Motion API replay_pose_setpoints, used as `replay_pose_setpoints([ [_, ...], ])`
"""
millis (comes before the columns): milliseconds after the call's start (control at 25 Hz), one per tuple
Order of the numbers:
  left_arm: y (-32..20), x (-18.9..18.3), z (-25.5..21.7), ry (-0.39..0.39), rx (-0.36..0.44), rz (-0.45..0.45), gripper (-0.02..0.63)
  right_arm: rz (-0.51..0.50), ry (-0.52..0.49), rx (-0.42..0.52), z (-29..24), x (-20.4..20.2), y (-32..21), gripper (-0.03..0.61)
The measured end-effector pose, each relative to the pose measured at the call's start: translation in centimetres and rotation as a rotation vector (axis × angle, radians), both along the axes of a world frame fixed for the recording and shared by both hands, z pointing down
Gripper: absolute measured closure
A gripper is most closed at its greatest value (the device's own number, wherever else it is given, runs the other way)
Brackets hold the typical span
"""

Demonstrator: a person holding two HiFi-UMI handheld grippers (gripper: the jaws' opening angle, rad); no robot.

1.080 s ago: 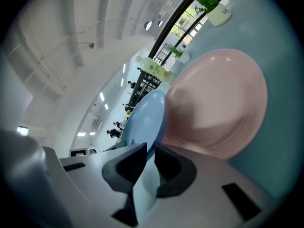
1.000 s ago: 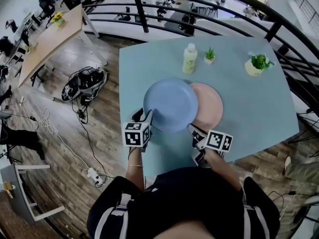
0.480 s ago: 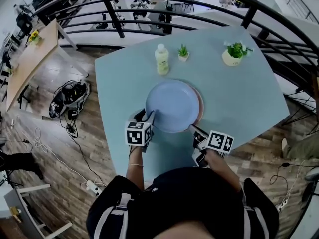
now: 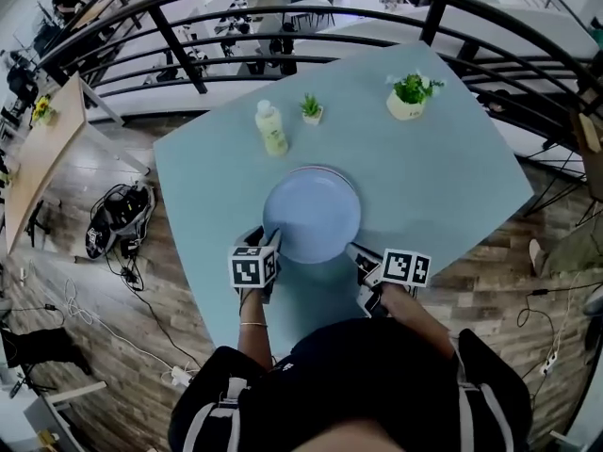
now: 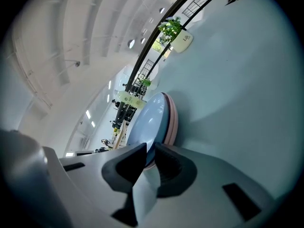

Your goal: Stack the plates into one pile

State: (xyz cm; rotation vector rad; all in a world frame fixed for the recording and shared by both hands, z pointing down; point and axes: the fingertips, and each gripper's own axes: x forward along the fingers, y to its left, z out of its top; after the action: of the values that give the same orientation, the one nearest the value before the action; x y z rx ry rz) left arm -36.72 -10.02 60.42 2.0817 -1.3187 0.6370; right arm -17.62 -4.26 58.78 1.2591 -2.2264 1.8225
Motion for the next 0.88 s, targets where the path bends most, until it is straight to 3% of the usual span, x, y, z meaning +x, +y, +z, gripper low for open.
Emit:
replay_pose_setpoints([
  [320,0.2,0.3,-0.1,-0.054,0.028,-0.038,0.451,-0.038,0.006,0.016,0.4,1.1,-0.5,0.518],
  [520,0.1,0.5,-2.5,-0.144,0.130,-0.079,0.473,-0.036,0.075,0.104,-1.0,4.1,-2.1,0.531],
  [720,-1.0,-1.3,-5.2,-0.130,0.211,-0.123,0.511,-0.018,0.065,0.190,-3.2,4.4,-4.1,0.531],
  [880,-0.4,-0.6,-7.3,-0.095,0.291,-0.102,0.562,-0.011,0.028,0.292,-5.5,4.4,-4.8,0.575],
])
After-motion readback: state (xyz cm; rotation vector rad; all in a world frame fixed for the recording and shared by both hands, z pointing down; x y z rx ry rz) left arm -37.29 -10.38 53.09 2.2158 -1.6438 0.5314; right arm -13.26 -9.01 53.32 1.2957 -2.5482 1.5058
